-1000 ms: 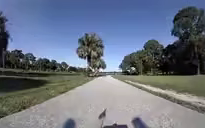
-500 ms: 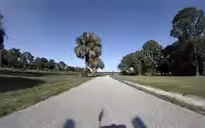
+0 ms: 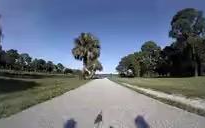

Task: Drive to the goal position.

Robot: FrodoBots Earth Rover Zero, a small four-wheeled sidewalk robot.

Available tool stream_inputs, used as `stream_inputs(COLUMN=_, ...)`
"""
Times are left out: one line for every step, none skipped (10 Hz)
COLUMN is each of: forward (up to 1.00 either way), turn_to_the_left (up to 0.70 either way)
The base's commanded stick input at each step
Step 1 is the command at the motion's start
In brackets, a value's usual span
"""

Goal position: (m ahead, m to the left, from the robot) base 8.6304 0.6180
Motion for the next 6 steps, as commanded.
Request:
stream_inputs(forward=0.70, turn_to_the_left=0.00)
stream_inputs(forward=0.70, turn_to_the_left=0.00)
stream_inputs(forward=0.70, turn_to_the_left=0.00)
stream_inputs(forward=0.70, turn_to_the_left=0.00)
stream_inputs(forward=0.70, turn_to_the_left=0.00)
stream_inputs(forward=0.70, turn_to_the_left=0.00)
